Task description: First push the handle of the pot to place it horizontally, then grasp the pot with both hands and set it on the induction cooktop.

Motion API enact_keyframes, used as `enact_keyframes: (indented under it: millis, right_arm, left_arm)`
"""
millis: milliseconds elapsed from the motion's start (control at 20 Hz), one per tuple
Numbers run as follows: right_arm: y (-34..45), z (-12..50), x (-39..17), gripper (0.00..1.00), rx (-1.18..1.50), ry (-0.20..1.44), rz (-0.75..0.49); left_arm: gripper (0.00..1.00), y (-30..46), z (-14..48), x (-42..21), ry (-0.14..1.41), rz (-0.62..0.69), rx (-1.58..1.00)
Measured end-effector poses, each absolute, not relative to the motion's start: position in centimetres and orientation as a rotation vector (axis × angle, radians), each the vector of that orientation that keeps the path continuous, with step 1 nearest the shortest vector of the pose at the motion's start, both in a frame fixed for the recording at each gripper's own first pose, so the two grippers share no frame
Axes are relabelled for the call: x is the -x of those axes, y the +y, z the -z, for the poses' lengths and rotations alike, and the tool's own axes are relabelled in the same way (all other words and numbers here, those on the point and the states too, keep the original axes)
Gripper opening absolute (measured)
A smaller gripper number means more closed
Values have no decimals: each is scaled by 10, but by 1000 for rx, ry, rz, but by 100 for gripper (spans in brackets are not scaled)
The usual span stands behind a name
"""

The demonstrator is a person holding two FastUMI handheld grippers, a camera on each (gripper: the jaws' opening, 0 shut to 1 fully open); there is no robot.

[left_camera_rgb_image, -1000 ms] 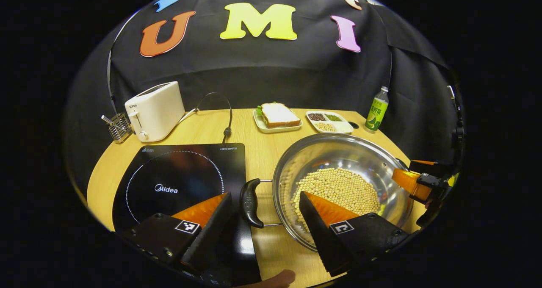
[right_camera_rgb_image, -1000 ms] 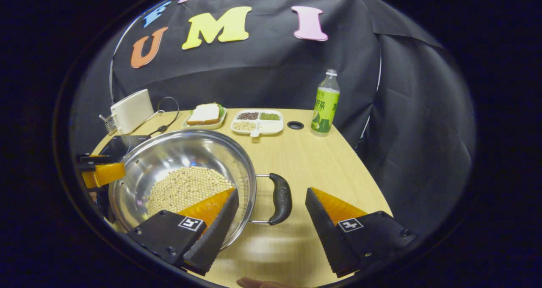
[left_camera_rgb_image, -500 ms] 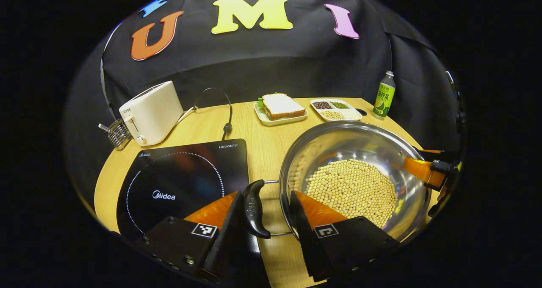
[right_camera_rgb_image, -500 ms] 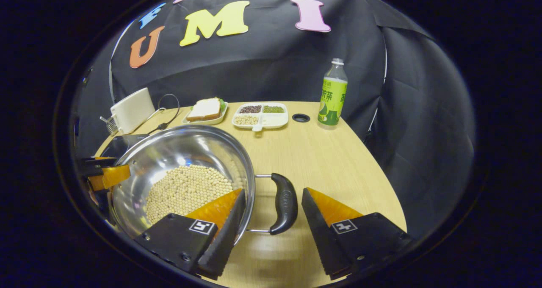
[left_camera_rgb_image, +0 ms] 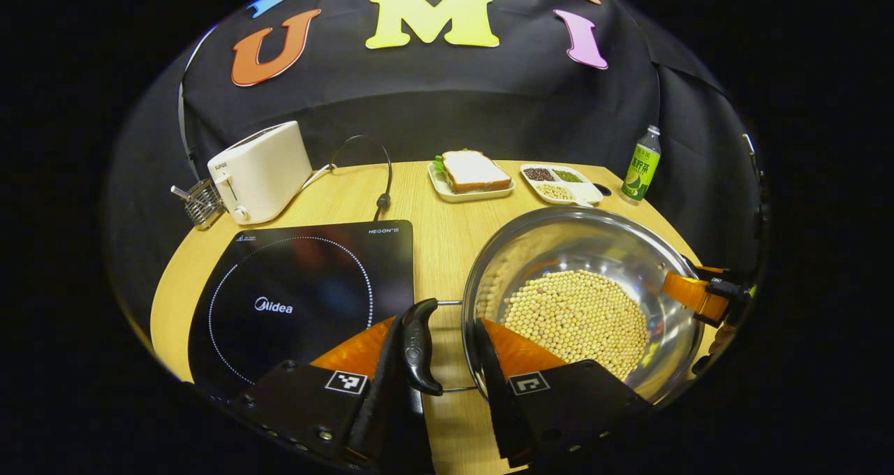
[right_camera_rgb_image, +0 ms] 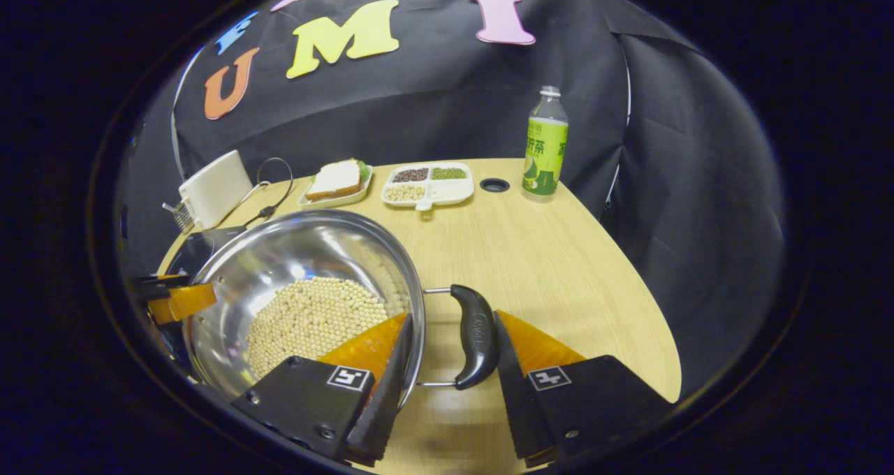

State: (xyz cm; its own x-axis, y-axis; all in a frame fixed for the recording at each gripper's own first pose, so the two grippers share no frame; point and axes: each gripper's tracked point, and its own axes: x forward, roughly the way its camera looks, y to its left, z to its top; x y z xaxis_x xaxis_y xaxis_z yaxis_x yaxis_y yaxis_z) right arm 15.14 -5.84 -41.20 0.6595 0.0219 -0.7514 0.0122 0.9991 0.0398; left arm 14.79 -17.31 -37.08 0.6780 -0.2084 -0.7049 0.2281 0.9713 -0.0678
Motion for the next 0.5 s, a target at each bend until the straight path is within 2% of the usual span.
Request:
enact_keyframes:
  millis: [150,200,250,500]
  right_arm:
    - [-61,406,-138,67,-54,871,11]
    - [-62,403,-135,66,-54,869,16]
    - [-63,397,-132,67,-55,864,20]
    - [-58,360,-112,67,-56,822,27]
  left_arm:
    - [56,-175,366,-136,797,257,-13]
    - [65,-174,365,-134,793,263,-15]
    - [55,-174,361,-131,783,268,-12]
    - [55,-165,330,-119,707,287,0]
